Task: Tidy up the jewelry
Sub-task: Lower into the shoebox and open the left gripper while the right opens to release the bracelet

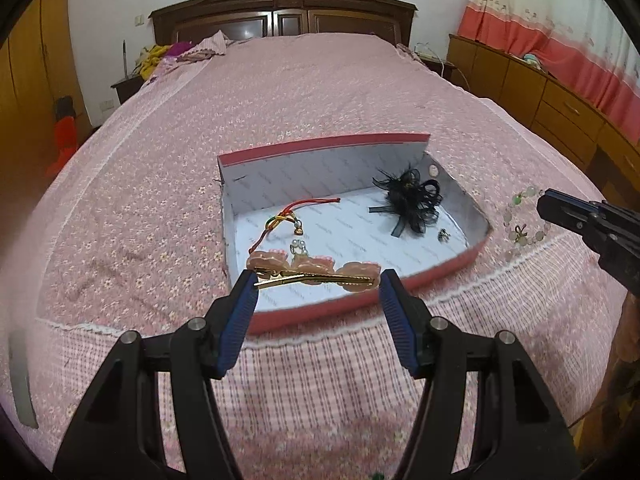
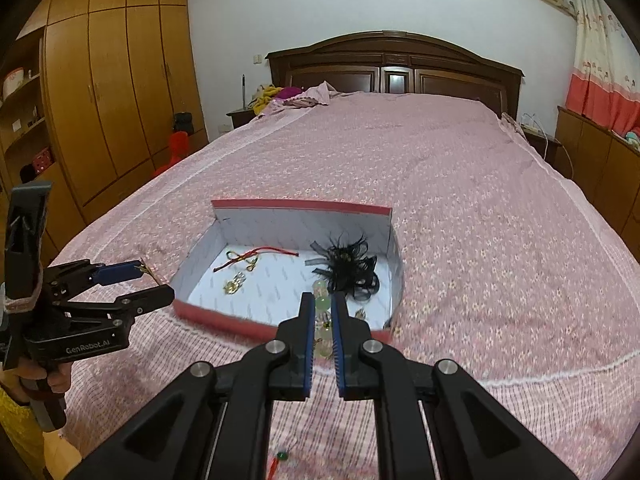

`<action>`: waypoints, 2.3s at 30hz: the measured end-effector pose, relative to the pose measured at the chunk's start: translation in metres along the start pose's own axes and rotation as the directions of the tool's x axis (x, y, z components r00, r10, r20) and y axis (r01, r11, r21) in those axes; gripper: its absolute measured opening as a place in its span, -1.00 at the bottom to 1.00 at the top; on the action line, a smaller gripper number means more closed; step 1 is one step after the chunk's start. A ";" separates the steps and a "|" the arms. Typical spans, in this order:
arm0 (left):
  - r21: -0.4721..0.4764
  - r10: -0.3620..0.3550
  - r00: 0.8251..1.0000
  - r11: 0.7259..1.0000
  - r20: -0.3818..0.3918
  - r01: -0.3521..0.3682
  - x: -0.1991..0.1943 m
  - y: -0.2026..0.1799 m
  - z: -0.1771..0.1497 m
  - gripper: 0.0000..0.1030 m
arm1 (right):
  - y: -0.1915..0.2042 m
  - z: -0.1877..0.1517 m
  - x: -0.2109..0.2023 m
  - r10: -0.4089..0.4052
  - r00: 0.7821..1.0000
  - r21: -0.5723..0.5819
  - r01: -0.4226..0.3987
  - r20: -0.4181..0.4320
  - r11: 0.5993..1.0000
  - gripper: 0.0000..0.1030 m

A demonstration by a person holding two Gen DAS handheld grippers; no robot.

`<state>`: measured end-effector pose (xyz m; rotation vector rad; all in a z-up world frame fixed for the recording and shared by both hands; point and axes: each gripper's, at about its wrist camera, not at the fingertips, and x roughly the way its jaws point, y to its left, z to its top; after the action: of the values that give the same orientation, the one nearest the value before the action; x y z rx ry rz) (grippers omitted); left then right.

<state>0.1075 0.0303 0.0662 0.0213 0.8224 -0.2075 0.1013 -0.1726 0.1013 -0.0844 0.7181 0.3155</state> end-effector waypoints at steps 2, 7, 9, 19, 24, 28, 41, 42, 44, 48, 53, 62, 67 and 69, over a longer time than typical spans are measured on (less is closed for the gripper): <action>-0.009 0.007 1.000 1.000 -0.010 -0.007 0.009 0.002 0.003 0.06 | -0.001 0.005 0.007 -0.004 1.000 0.002 0.004 -0.004 1.000 -0.82; -0.037 0.022 0.999 0.999 -0.036 -0.024 0.028 0.007 0.008 0.06 | -0.004 0.014 0.030 0.001 1.000 0.017 -0.001 -0.008 1.000 -0.82; -0.045 0.020 0.999 0.999 -0.041 -0.021 0.034 0.008 0.009 0.06 | -0.006 0.016 0.040 0.002 1.000 0.024 -0.002 -0.017 1.000 -0.81; -0.055 0.031 0.996 0.998 -0.085 -0.036 0.065 0.012 0.010 0.06 | -0.007 0.017 0.082 0.011 0.998 0.046 -0.008 -0.065 0.999 -0.81; -0.054 0.034 0.994 0.998 -0.105 -0.040 0.076 0.011 0.008 0.06 | -0.007 0.014 0.095 0.024 0.996 0.052 -0.020 -0.086 0.998 -0.81; -0.053 0.037 0.992 0.998 -0.121 -0.043 0.084 0.009 0.006 0.06 | -0.009 0.012 0.106 0.023 0.994 0.052 -0.017 -0.108 0.998 -0.81; -0.062 0.043 0.985 0.997 -0.166 -0.054 0.104 0.008 0.004 0.06 | -0.023 0.000 0.140 -0.021 0.982 0.082 0.037 -0.187 0.996 -0.81; -0.067 0.042 0.985 0.996 -0.166 -0.054 0.105 0.009 0.004 0.06 | -0.025 -0.001 0.142 -0.026 0.981 0.082 0.042 -0.191 0.996 -0.81; -0.066 0.047 0.985 0.996 -0.166 -0.058 0.107 0.008 0.005 0.06 | -0.026 -0.003 0.144 -0.034 0.980 0.083 0.051 -0.196 0.995 -0.81; -0.062 0.055 0.985 0.996 -0.166 -0.066 0.110 0.006 0.005 0.06 | -0.029 -0.005 0.148 -0.061 0.976 0.072 0.077 -0.209 0.994 -0.81; -0.058 0.057 0.984 0.996 -0.167 -0.068 0.116 0.003 0.005 0.07 | -0.032 -0.007 0.150 -0.073 0.974 0.069 0.089 -0.214 0.994 -0.81; -0.054 0.064 0.984 0.996 -0.168 -0.074 0.111 0.004 0.006 0.08 | -0.032 -0.006 0.143 -0.051 0.980 0.082 0.068 -0.194 0.994 -0.63; -0.054 0.066 0.984 0.996 -0.168 -0.076 0.108 0.005 0.005 0.08 | -0.033 -0.003 0.135 -0.046 0.983 0.083 0.062 -0.178 0.995 -0.62; -0.053 0.066 0.984 0.996 -0.167 -0.076 0.107 0.005 0.005 0.08 | -0.032 -0.002 0.133 -0.046 0.984 0.083 0.061 -0.172 0.995 -0.58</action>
<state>0.1832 0.0160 -0.0091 0.0119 0.9910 -0.1146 0.2039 -0.1698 0.0112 -0.0476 0.8964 0.2268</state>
